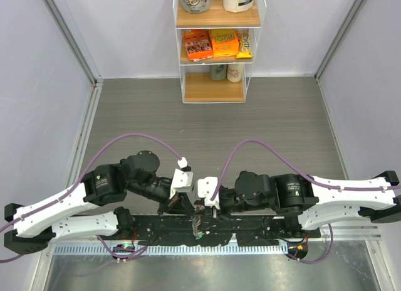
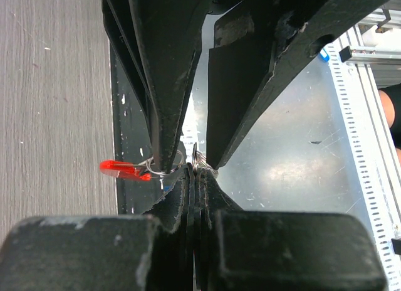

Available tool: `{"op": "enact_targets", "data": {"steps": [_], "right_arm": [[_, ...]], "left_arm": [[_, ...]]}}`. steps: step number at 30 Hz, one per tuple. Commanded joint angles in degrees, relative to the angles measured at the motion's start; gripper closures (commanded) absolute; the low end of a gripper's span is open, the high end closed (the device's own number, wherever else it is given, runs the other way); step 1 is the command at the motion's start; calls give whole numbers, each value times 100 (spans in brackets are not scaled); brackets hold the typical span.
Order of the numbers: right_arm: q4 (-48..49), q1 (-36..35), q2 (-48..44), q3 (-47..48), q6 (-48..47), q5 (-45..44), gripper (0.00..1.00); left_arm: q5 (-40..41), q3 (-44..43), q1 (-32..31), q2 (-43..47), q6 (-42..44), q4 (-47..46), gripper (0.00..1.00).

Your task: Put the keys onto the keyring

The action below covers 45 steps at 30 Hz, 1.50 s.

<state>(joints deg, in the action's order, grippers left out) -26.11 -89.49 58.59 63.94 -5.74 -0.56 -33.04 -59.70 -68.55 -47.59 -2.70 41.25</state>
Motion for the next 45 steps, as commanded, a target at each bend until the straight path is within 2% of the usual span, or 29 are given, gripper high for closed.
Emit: {"op": "enact_targets", "data": {"steps": [1,8,13,22,23,25,28,31,35,45], "right_arm": [[273,11,30,39,55,196,63],[308,11,65,57,38,267,75],[378,19,39,22,-32,284,95],[764,11,-224,-276,-103,416,94],[983,11,-268,-434,-103,390,95],[1194,11,-427,-592,-86,241,94],[1406,11,-664,-778,-85,73,95],[1626,2,-822,-909,-77,-313,95],[2003,-15,-1051,-1059,-85,-629,95],[3032,-42,-1438,-1314,-103,-1174,94]], "left_arm": [[-106,-200,-18,128,6,-162,100],[-106,-147,-26,145,6,-170,100],[-98,-129,-26,171,6,-170,100],[16,-112,-18,417,-99,-442,100],[130,-77,-18,496,-134,-556,97],[332,20,-18,680,-213,-784,84],[815,134,-18,1023,-354,-1118,72],[1298,362,-26,1418,-468,-1487,67],[1379,635,-18,1727,-608,-1901,65],[1318,1031,-18,1683,-837,-2622,65]]}}
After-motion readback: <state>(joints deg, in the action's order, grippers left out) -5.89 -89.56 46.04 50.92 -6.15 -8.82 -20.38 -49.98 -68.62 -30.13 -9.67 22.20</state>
